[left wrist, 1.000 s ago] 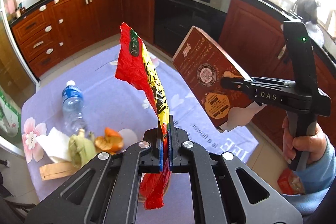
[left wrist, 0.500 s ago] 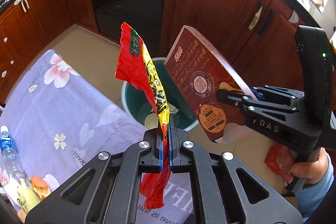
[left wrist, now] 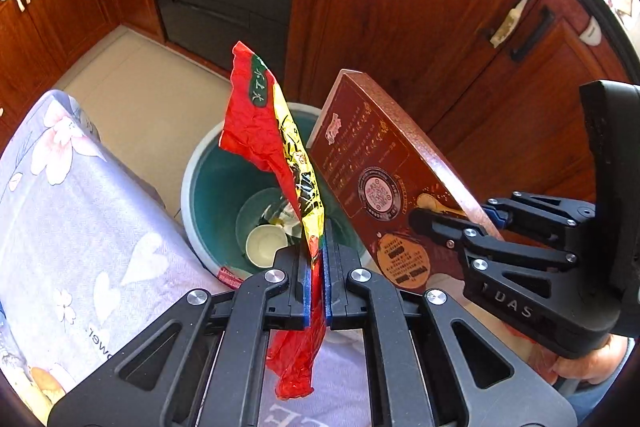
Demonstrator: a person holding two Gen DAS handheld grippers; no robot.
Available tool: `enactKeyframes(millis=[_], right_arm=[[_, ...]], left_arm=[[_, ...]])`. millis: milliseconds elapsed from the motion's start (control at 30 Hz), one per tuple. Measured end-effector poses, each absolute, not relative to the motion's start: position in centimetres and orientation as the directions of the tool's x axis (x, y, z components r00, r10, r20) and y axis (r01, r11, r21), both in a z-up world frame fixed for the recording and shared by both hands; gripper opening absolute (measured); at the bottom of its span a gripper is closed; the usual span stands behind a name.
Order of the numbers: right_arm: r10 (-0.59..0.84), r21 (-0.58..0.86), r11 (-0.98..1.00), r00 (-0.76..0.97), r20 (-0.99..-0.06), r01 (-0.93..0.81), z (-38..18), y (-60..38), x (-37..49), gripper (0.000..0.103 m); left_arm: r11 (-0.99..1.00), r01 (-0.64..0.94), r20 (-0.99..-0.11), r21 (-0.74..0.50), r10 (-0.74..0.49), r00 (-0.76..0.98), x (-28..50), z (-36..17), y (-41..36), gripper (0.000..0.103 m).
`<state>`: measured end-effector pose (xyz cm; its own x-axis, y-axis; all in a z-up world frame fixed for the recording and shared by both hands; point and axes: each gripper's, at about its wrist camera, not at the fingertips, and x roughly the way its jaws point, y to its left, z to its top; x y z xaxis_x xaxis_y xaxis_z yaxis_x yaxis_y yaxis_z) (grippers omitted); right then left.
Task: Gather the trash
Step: 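Carry the red bag and Pocky box in both tools over the bin, then open both tools to drop the bag and box into the bin, then grasp the white-red lid with the right tool while the left tool grasps the coconut shell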
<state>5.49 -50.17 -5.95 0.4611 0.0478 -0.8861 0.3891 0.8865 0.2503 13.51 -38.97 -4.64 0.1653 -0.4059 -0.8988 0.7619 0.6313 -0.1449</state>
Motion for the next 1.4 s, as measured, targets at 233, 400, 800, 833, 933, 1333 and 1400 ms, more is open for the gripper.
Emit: enactKeyframes(millis=[233,400,800,833,933,1333,1400], right_arm=[[0.045,0.238,0.895,0.456,-0.889,0.376,-5.9,-49.6,7.8,0.034],[-0.001,0.223,0.877,0.465,-0.885,0.426,-5.8,-50.0,7.7,0.073],[-0.028,0.194,0.877,0.45,-0.893,0.44,-4.7,-50.1,6.8,0.085],[-0.029,0.192,0.878,0.449,-0.893,0.438,-4.6,-49.9,6.6,0.085],[-0.036,0.185,0.885,0.458,-0.888,0.428,-4.1,-49.2,6.3,0.085],[-0.036,0.169,0.916,0.495,-0.868,0.363,-2.0,-45.0,5.6,0.088],[-0.035,0.164,0.923,0.5,-0.865,0.349,-1.6,-44.1,5.4,0.088]], left_arm=[[0.674,0.727,-0.9,-0.129,-0.387,0.199,14.8,-5.0,-39.4,0.051],[0.707,0.689,-0.885,-0.159,-0.411,0.218,15.8,-4.5,-37.9,0.058],[0.732,0.663,-0.881,-0.156,-0.407,0.242,15.0,-3.7,-34.9,0.074],[0.734,0.661,-0.879,-0.156,-0.408,0.246,15.0,-3.6,-34.8,0.074],[0.738,0.656,-0.875,-0.156,-0.412,0.256,14.8,-3.1,-34.1,0.078],[0.772,0.621,-0.849,-0.14,-0.416,0.326,13.1,-1.1,-29.2,0.087],[0.779,0.612,-0.845,-0.141,-0.417,0.336,12.7,-0.8,-28.1,0.088]])
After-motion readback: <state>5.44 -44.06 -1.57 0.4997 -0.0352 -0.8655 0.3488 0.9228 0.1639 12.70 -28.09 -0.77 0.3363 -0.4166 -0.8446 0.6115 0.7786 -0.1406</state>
